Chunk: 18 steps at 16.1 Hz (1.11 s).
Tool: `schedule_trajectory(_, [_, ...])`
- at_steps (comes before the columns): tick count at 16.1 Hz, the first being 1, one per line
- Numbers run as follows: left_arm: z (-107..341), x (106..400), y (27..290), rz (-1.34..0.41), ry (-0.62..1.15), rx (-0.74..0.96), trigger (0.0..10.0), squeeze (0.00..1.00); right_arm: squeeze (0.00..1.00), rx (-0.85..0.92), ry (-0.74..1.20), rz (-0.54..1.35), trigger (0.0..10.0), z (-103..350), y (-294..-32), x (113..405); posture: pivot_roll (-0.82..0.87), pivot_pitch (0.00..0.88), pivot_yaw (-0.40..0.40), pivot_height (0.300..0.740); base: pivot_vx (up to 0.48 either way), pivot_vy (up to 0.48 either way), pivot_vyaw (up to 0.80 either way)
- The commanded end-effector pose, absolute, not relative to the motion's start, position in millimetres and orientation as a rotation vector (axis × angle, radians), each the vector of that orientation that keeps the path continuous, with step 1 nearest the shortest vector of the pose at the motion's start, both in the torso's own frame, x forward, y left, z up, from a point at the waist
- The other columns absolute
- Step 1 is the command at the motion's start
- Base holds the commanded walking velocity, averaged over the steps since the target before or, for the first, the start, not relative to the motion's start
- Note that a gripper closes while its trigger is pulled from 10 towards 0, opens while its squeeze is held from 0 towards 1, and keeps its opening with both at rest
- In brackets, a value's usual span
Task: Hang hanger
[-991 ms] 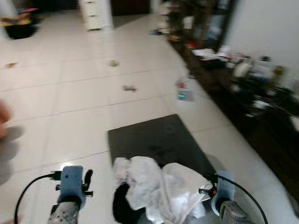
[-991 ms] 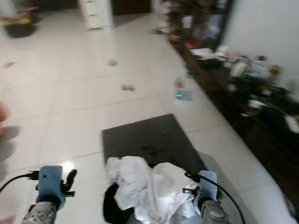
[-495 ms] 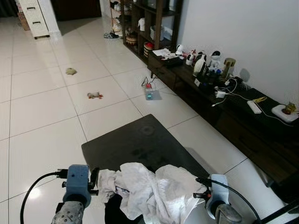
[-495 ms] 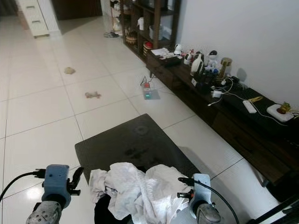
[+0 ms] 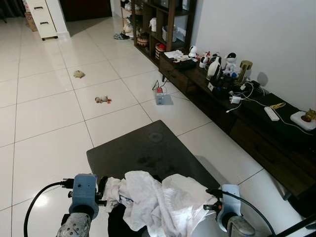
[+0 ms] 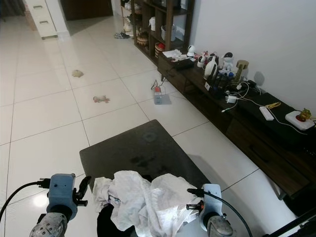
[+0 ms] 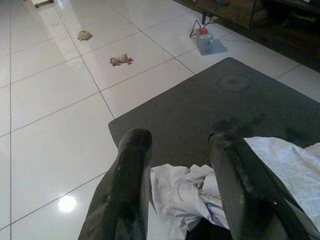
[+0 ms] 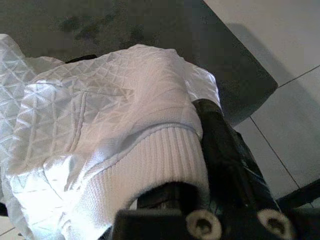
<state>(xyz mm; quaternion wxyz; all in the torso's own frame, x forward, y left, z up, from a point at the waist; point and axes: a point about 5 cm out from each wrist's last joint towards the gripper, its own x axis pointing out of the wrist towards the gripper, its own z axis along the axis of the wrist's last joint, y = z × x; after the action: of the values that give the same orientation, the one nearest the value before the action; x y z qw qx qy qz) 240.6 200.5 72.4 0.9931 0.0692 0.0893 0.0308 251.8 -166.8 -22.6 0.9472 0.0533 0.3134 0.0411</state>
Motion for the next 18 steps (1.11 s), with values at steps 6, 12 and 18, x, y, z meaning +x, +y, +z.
schedule_trajectory(6, [68.3,239.5,199.9,0.051,0.196,0.134,10.0,0.0,0.0,0.092,0.643,0.096,10.0,-25.3,-166.7,249.6,0.04,0.08,-0.027,0.74,-0.041,0.0,0.0])
schedule_trajectory(12, [68.2,239.9,199.2,0.054,0.195,0.131,10.0,0.0,0.0,0.084,0.656,0.103,10.0,-28.6,-166.9,247.2,0.04,0.078,-0.03,0.74,-0.291,0.0,0.0])
schedule_trajectory(18, [67.8,239.8,198.8,0.055,0.197,0.131,10.0,0.0,0.0,0.064,0.678,0.114,10.0,-33.4,-168.7,242.9,0.04,0.076,-0.031,0.74,-0.315,0.0,0.0])
